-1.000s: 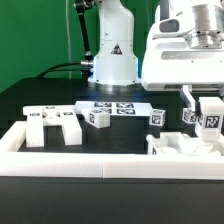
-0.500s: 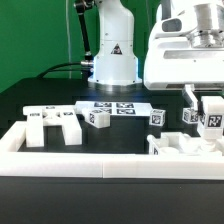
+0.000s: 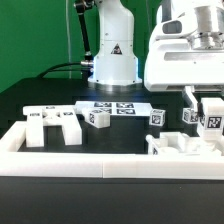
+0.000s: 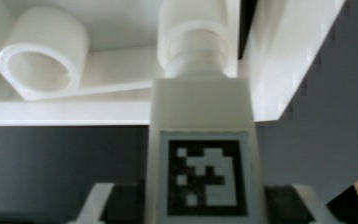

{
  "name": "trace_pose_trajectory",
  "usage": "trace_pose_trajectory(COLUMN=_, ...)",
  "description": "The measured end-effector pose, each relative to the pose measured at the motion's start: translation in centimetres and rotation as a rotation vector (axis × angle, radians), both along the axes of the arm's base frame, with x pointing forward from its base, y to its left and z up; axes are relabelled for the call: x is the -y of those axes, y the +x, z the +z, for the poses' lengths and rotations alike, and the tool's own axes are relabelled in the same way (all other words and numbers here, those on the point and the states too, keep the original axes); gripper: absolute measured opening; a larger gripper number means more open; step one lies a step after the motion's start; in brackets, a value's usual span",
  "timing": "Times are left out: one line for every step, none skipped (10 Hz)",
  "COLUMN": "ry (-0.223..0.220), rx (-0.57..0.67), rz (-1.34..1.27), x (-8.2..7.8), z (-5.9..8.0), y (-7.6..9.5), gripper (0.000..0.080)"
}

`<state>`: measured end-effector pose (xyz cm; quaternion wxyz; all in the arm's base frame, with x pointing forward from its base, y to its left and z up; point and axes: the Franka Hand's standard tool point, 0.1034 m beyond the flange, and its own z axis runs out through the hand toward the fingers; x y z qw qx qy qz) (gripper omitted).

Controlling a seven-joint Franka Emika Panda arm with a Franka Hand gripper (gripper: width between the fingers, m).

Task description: Assemble chair

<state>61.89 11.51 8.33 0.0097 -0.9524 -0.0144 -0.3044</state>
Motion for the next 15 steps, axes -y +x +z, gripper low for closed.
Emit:
trace_pose_trajectory(ry=-0.002, rx=-0.006, rz=0.002, x=-0.08, z=-0.44, y=-0.17, gripper=0.0291)
trace_pose_trajectory(ry=-0.004, rx=-0.009, rz=0.004, x=-0.18, z=-0.71, y=-0.29, gripper=0.0291)
trace_pose_trajectory(ry=-0.005, rx=-0.004, rz=0.005, x=-0.22, z=-0.72, y=-0.28, gripper=0.0291)
trace_pose_trajectory(ry=-0.006, rx=0.004, rz=0.006, x=-0.21, z=-0.74, y=-0.30, gripper=0.0291)
trace_pose_trajectory(ry=-0.006, rx=0.011, rz=0.006, x=-0.19, z=-0.74, y=-0.38, gripper=0.0291)
trace_pose_trajectory(ry=-0.008, rx=0.023, rz=0.006, x=-0.16, z=-0.78, y=-0.55, gripper=0.0291)
trace_pose_trajectory(ry=-0.008, rx=0.024, rz=0.007, x=-0.18, z=-0.77, y=-0.55, gripper=0.0291)
trace_pose_trajectory(ry=-0.006, rx=-0.013, rz=0.006, x=-0.18, z=-1.04, y=-0.62, gripper=0.0370)
trace_pose_trajectory(ry=-0.006, rx=-0.018, rz=0.006, x=-0.17, z=-1.15, y=-0.67, gripper=0.0370)
trace_pose_trajectory(ry=-0.006, rx=-0.019, rz=0.006, x=-0.17, z=-1.18, y=-0.68, gripper=0.0506)
trace_pose_trajectory(ry=-0.006, rx=-0.021, rz=0.006, x=-0.17, z=-1.22, y=-0.70, gripper=0.0618)
trace_pose_trajectory(ry=-0.006, rx=-0.021, rz=0.006, x=-0.16, z=-1.23, y=-0.71, gripper=0.0641)
trace_pose_trajectory(ry=-0.006, rx=-0.021, rz=0.006, x=-0.16, z=-1.24, y=-0.71, gripper=0.0641)
trace_pose_trajectory(ry=-0.009, rx=-0.023, rz=0.007, x=0.01, z=-1.21, y=-0.69, gripper=0.0648)
trace_pose_trajectory(ry=-0.014, rx=-0.028, rz=0.008, x=0.53, z=-0.89, y=-0.53, gripper=0.0648)
